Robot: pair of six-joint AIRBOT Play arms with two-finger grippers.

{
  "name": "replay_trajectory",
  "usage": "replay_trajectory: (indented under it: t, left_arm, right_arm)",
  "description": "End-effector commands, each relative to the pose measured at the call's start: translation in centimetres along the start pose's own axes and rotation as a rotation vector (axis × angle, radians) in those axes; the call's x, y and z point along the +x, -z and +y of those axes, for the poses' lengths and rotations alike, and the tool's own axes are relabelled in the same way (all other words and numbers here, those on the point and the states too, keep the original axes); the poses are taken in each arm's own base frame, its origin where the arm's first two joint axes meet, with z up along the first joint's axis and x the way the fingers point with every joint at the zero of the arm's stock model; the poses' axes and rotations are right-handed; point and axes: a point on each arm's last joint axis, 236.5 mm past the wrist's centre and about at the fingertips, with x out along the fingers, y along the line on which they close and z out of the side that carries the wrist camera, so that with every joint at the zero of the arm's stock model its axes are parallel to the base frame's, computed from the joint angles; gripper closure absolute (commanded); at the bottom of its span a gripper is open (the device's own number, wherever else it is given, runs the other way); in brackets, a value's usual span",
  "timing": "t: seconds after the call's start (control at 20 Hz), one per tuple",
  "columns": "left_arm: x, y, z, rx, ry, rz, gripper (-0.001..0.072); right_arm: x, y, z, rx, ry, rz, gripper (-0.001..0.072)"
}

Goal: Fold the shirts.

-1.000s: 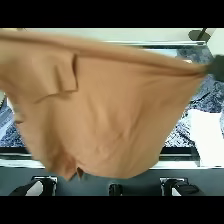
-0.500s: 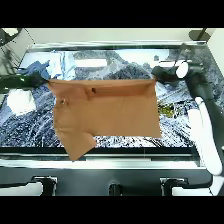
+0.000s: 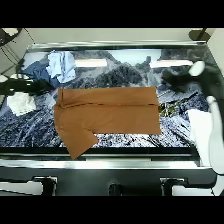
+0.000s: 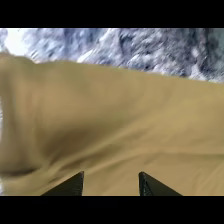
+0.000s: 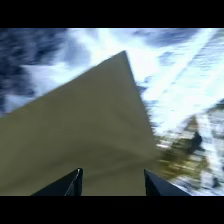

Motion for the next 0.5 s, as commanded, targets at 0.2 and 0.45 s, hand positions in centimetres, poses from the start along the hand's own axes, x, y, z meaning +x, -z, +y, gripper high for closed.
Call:
replay_trajectory:
  t: [0.2,0.45]
  left_arm:
    - [-6.9,9.9,7.7,-0.283,-0.074,0.256,0.0266]
    - [-3.3,19.3,8.1,-0.337,-0.065,0.334,0.0266]
  right_arm:
    - [-6.8,9.6,-12.3,-0.036,0.167,0.473,0.0271]
    - [-3.6,14.1,-12.2,0.029,0.109,0.507,0.0272]
